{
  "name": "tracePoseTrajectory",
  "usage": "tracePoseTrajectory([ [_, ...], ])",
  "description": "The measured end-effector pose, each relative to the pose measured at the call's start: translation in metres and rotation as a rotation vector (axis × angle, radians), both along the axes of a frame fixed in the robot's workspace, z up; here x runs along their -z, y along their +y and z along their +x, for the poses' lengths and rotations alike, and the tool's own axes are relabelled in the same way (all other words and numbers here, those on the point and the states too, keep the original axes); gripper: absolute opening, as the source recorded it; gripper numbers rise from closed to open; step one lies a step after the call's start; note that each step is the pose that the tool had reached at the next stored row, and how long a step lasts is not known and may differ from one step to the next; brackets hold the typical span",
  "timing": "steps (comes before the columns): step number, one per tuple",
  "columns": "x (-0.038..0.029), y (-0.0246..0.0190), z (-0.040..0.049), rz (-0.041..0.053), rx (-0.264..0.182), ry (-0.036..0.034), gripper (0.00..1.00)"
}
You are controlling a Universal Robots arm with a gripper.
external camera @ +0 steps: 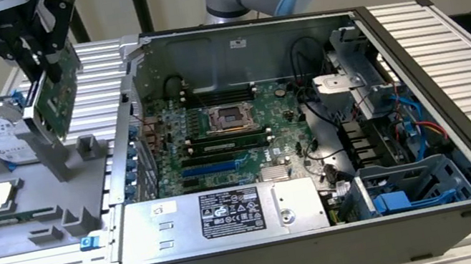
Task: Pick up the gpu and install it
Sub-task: 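Pick up the gpu and move the gpu toward the slot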
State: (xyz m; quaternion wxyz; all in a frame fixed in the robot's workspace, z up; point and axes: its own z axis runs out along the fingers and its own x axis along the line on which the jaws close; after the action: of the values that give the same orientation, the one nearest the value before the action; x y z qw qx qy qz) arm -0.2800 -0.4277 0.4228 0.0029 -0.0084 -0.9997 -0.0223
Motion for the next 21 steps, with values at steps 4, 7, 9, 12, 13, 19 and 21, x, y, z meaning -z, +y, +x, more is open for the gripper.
tracePoseTrajectory([
  [4, -0.0001, 0.0000, 0.0027, -0.0002, 0.000, 0.0001, 0.00],
  [7, -0.0001, 0.0000, 0.0047, -0.0004, 0.000, 0.0000, 0.00],
  [9, -0.0001, 0.0000, 0.0060, -0.0006, 0.000, 0.0002, 0.00],
  [12, -0.0001, 0.0000, 0.0081, -0.0007, 0.000, 0.0001, 0.00],
  [13, -0.0002, 0.0000, 0.0087, -0.0008, 0.000, 0.0001, 0.00],
  [19, -0.0002, 0.0000, 0.0125, -0.0012, 0.000, 0.0002, 0.00],
  [21, -0.0003, 0.0000, 0.0138, -0.0014, 0.000, 0.0002, 0.00],
])
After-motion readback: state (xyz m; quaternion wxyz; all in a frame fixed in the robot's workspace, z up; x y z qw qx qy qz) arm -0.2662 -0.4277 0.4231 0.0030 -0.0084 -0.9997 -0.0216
